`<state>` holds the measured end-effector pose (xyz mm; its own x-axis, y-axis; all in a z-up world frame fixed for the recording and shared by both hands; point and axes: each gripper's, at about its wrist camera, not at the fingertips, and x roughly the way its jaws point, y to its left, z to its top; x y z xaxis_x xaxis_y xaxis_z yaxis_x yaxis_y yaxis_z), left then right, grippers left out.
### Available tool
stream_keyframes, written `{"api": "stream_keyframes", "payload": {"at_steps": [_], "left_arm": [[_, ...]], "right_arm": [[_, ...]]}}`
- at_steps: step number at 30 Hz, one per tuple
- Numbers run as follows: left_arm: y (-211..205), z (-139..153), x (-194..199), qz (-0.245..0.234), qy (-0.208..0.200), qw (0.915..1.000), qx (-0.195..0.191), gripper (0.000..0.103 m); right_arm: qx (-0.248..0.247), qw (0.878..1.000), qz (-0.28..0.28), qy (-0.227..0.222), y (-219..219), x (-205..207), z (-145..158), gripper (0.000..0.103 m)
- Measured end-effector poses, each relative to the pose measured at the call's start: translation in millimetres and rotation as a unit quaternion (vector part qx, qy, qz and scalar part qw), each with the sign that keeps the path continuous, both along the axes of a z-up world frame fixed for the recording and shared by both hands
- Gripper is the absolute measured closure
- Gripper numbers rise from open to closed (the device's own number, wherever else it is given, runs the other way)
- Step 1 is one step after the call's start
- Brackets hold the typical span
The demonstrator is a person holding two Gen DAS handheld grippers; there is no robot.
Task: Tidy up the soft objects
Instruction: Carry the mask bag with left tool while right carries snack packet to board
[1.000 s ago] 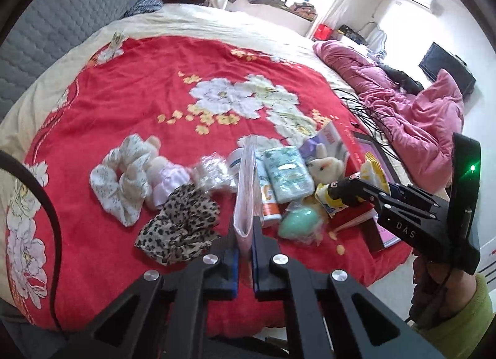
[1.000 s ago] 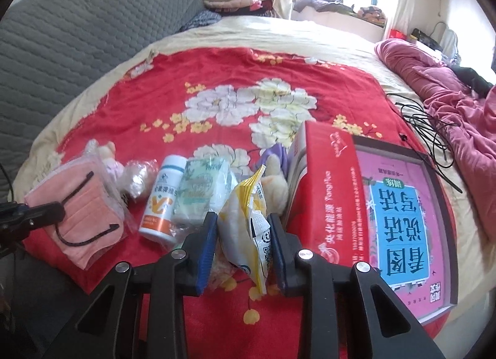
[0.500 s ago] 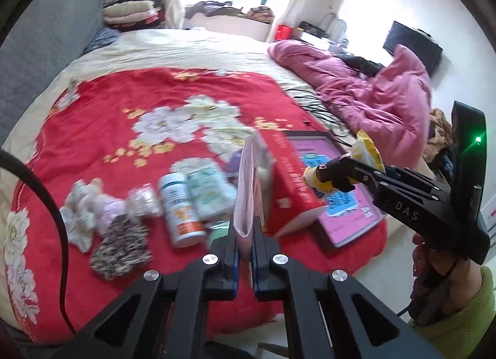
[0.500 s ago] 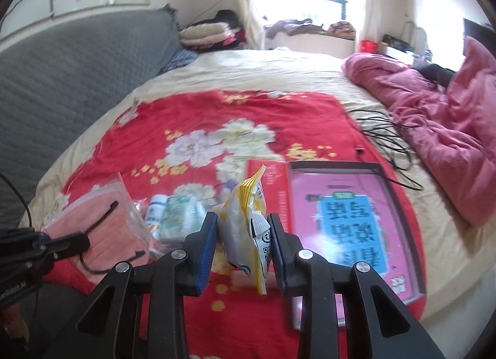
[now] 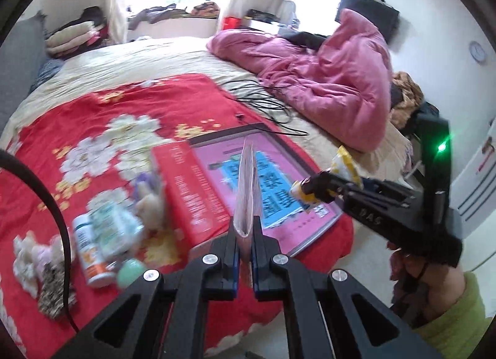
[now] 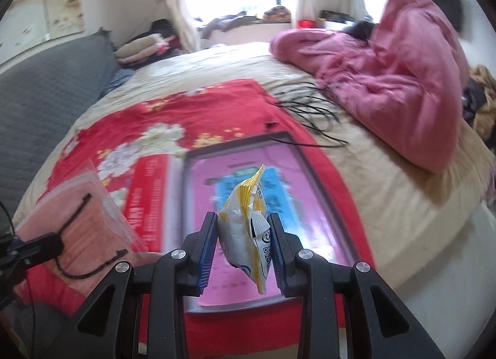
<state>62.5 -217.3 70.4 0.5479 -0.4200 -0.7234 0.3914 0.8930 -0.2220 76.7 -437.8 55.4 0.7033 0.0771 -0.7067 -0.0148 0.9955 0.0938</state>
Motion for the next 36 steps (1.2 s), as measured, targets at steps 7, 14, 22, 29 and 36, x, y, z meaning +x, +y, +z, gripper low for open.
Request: {"api": "stream_keyframes", "payload": {"at_steps": [7,14,22,29,36], "left_arm": [[-47.5,-20.1,22.6,-0.041,0.032,0.9984,0.023,0.097],[-72.5,-44.2,31.4,-0.05,0.053,0.9963,0.047,0.097],[-89.3,-61.6,33.8,-0.055,0.054,0.994,0.078,0.097],[-94.0,-72.4,36.3,-0.055,0.066,0.9931,0.08,0.097],[-98.6,-83.5,40.9,-0.056,0.076,0.9914,0.091,0.096]], "right_arm": [[0.032,0.998,-0.012,0.054,-37.9,5.8,-32.3,0.07],[0.064,0.994,0.008,0.087,-47.0,16.1,-56.1,0.07],[0.066,0.994,-0.014,0.088,-63.4,31.2,-66.9,0.063],[0.048,0.993,-0.036,0.103,-76.9,38.9,-78.0,0.057],[0.039,0.992,-0.041,0.112,-78.4,37.4,-89.0,0.046]]}}
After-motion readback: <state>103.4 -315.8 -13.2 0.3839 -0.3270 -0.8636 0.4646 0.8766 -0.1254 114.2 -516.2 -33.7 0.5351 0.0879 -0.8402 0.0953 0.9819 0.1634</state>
